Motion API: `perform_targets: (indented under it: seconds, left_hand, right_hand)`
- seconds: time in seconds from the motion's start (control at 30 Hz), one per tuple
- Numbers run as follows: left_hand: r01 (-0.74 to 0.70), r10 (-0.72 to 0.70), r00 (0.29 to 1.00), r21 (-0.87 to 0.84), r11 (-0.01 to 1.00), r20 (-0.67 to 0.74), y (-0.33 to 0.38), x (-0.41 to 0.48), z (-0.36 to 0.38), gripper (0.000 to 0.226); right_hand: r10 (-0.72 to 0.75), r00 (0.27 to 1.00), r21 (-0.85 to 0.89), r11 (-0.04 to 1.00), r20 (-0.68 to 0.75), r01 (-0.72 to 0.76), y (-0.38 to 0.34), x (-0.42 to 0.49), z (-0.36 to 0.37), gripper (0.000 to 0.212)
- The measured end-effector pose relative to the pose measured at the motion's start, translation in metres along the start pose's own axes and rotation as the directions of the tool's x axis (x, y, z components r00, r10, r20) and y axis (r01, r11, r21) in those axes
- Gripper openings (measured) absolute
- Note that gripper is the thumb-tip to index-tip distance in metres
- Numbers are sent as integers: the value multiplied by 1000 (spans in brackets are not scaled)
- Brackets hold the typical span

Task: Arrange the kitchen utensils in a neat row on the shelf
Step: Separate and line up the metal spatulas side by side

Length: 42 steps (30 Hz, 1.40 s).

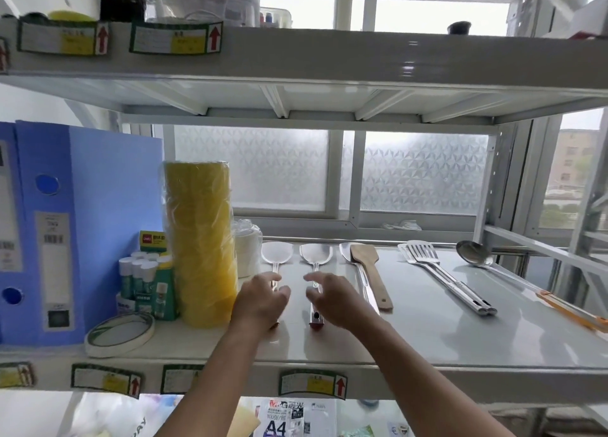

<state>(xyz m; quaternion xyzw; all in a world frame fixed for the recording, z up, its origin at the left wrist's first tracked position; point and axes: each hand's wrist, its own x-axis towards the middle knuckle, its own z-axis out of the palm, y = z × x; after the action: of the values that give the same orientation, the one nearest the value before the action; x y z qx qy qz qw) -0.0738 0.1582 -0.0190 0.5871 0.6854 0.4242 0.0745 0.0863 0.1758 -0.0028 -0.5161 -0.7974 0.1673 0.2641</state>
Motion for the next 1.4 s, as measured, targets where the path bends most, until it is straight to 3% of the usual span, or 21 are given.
perform_targets:
  seconds: [0.1, 0.23, 0.5, 0.73, 0.93, 1.27, 1.4]
  left_hand:
    - [-7, 1, 991, 44, 999, 134, -6, 3, 2, 49]
    - [-8, -3, 990, 72, 997, 141, -5, 4, 3, 49]
    - [54, -64, 989, 74, 996, 135, -5, 3, 7, 45]
    - [59, -69, 990, 83, 995, 121, -5, 4, 9, 46]
    - [70, -82, 989, 99, 993, 125, -6, 5, 11, 49]
    - [64, -77, 991, 116, 991, 107, -7, 6, 13, 49]
    - [73, -84, 992, 114, 991, 93, -6, 6, 13, 50]
  right_hand:
    - [104, 993, -5, 995, 52, -104, -11, 6, 18, 57]
    - [158, 987, -52, 986, 34, -156, -12, 8, 26, 55]
    - [213, 972, 108, 973, -96, -202, -1, 6, 24, 45]
    - [196, 976, 127, 975, -97, -183, -2, 5, 23, 54]
    - [186, 976, 127, 977, -115, -171, -1, 3, 22, 41]
    - [183, 978, 145, 975, -97, -168, 0, 3, 22, 53]
    - [175, 979, 133, 978, -106, -161, -1, 2, 23, 48]
